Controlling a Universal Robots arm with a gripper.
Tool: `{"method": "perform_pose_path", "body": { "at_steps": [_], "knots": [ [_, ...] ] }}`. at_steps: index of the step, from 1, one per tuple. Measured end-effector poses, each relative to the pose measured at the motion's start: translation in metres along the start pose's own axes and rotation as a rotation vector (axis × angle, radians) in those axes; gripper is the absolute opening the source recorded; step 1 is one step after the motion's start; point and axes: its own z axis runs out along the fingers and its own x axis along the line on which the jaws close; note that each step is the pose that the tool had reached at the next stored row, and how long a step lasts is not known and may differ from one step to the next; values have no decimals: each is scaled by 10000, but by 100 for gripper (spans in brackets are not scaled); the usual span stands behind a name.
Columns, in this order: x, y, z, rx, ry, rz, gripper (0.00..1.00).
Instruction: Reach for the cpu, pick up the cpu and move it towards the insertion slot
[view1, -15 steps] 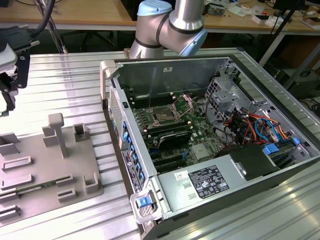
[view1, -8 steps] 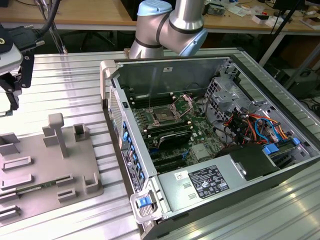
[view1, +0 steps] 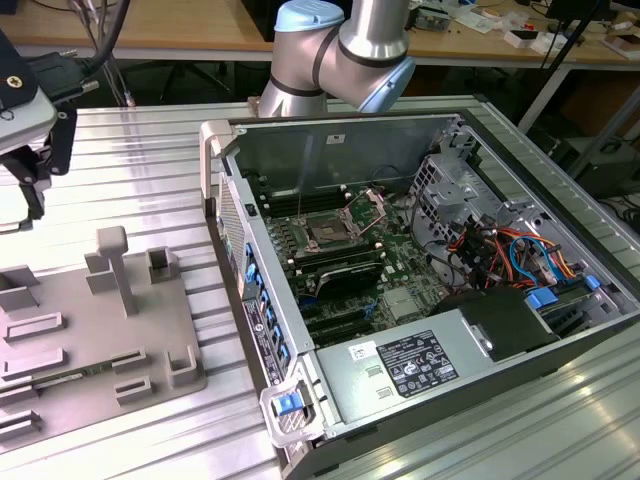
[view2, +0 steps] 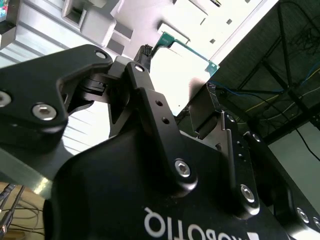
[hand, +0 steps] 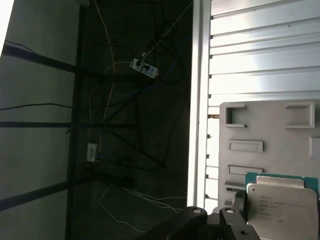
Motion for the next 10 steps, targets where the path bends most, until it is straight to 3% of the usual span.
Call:
{"method": "perform_pose_path", "body": {
  "at_steps": [10],
  "knots": [
    [-62, -4, -3, 0, 0, 0, 55]
  ]
}}
